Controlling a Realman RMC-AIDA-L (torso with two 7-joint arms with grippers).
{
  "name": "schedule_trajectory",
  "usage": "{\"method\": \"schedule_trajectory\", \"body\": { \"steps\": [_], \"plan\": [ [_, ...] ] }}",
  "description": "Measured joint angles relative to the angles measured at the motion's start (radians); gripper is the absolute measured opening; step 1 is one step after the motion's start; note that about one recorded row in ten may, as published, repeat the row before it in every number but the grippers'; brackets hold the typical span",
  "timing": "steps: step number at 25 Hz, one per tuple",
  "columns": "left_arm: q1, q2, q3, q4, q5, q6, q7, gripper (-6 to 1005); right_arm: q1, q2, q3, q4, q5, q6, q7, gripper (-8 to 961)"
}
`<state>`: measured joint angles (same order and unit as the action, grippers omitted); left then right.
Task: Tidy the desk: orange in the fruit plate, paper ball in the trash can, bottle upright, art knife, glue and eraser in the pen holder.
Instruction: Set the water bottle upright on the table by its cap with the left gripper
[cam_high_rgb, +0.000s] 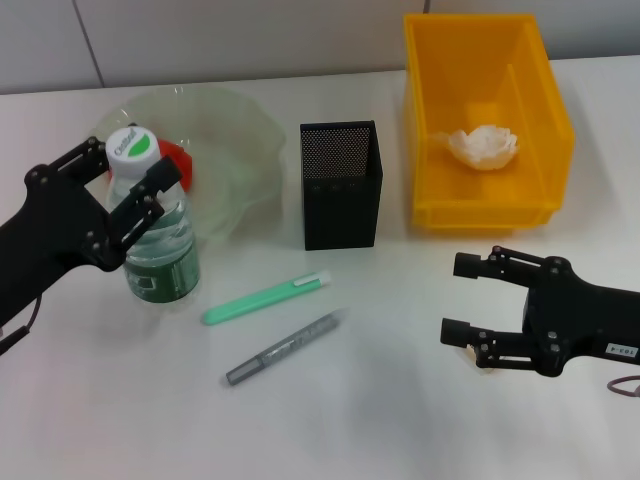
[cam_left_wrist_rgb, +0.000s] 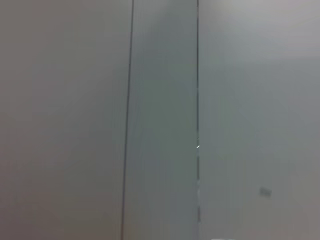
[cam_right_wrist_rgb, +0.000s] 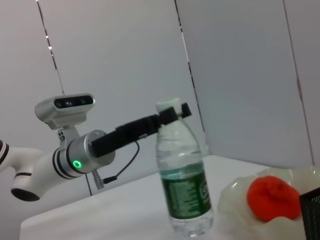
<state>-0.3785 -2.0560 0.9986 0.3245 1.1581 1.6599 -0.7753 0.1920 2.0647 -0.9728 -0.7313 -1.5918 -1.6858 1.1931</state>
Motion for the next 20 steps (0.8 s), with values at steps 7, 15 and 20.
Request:
{"method": "schedule_trajectory", "body": {
  "steps": [7, 15, 20],
  "plan": [
    [0.02, -0.011, -0.01, -0.023, -0.003, -0.056, 0.121, 463, 0.005, 0.005, -0.001, 0.001, -0.028, 0.0, -0.001, 820],
    [0.021, -0.01, -0.027, -0.038, -0.005, -0.081, 0.142, 466, 0.004, 0.004, 0.0, 0.002, -0.034, 0.0, -0.001, 819],
    [0.021, -0.011, -0.027, -0.038, -0.006, -0.106, 0.143, 468, 0.008, 0.005, -0.005, 0.003, -0.039, 0.002, -0.001, 819]
  ]
}}
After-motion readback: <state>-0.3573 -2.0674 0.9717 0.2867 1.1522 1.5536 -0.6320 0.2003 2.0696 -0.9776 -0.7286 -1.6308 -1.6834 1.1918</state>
